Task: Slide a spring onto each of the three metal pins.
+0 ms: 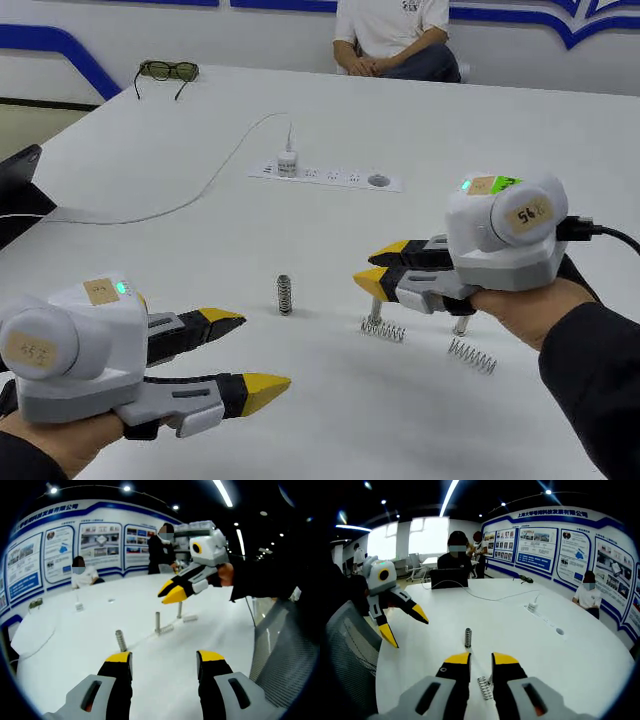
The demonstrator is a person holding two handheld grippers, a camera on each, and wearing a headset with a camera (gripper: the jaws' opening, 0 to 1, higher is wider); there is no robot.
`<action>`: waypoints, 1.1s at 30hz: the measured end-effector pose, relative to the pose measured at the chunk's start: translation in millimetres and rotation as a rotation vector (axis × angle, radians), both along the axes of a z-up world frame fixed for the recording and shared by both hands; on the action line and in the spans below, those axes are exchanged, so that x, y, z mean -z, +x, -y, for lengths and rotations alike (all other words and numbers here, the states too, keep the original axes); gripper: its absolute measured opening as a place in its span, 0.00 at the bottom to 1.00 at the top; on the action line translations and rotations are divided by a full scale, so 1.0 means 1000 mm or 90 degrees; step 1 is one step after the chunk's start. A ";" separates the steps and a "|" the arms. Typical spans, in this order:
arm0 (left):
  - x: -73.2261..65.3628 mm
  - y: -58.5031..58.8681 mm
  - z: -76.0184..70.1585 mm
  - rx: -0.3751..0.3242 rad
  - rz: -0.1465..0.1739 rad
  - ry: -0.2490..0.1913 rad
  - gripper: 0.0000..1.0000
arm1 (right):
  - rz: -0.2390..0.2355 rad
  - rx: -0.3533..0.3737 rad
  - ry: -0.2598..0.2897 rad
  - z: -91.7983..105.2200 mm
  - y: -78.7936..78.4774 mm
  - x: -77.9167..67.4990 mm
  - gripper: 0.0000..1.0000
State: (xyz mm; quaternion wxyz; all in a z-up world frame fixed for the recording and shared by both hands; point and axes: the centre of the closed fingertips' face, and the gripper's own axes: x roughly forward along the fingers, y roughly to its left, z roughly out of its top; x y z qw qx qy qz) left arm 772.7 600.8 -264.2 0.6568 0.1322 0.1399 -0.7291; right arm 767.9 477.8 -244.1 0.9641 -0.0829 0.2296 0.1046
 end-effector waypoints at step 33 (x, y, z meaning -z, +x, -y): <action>0.000 -0.007 0.008 0.021 -0.005 -0.001 0.52 | -0.146 0.011 -0.001 0.023 -0.018 0.095 0.18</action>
